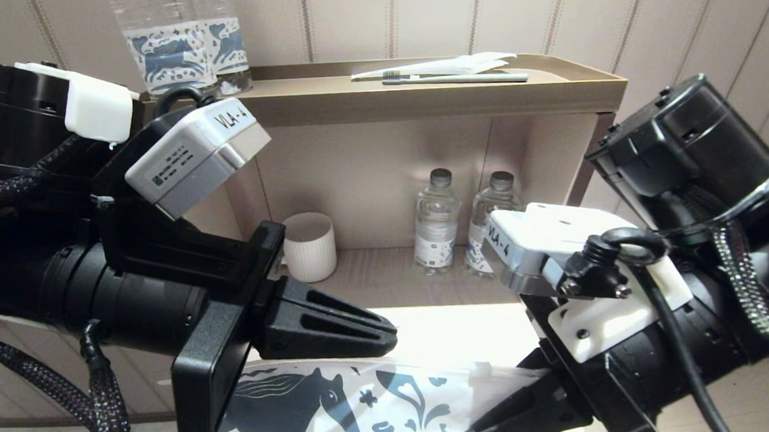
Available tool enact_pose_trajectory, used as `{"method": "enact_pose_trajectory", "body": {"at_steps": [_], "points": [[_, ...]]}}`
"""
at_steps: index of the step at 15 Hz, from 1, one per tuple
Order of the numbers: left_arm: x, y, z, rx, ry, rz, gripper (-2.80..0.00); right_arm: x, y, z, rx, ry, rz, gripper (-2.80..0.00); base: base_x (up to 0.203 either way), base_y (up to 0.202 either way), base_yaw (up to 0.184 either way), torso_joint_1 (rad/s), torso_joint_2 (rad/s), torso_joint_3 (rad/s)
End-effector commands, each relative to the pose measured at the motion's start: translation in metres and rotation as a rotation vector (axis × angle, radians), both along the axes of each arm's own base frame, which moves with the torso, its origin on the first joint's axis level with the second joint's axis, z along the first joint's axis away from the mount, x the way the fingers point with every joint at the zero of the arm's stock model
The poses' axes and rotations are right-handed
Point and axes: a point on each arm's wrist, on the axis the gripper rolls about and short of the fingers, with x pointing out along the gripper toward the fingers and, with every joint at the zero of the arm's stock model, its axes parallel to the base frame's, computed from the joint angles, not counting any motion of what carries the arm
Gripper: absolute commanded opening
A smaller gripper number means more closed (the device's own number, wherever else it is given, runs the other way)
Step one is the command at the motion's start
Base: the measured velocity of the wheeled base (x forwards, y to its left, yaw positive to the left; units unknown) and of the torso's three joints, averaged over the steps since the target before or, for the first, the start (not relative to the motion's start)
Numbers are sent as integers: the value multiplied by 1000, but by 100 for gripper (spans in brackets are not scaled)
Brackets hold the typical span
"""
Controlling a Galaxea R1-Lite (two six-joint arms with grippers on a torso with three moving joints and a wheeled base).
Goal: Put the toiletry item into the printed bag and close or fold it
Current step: Open the storage bag
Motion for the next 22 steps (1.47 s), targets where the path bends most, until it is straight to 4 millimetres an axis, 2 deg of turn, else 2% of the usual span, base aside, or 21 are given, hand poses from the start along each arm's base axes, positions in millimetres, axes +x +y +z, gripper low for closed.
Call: {"method": "enact_pose_trajectory", "body": {"at_steps": [1, 6, 12, 16, 22], "points": [[-1, 0, 0, -2, -2, -9, 0, -1, 0, 1, 3, -1, 8, -280, 0, 0, 0, 0, 0, 0], [-1, -6, 2, -8, 25, -25, 0, -2, -2, 6, 48, 22, 44, -280, 0, 0, 0, 0, 0, 0], [11, -26, 10, -119, 156, 8, 0, 0, 0, 5, 65, 25, 33, -280, 0, 0, 0, 0, 0, 0], [13, -30, -4, -109, 173, 11, 0, 2, 1, 1, 75, 32, 28, -280, 0, 0, 0, 0, 0, 0], [17, -31, -10, -98, 135, 66, 0, 1, 0, 1, 77, 39, 23, -280, 0, 0, 0, 0, 0, 0]]}}
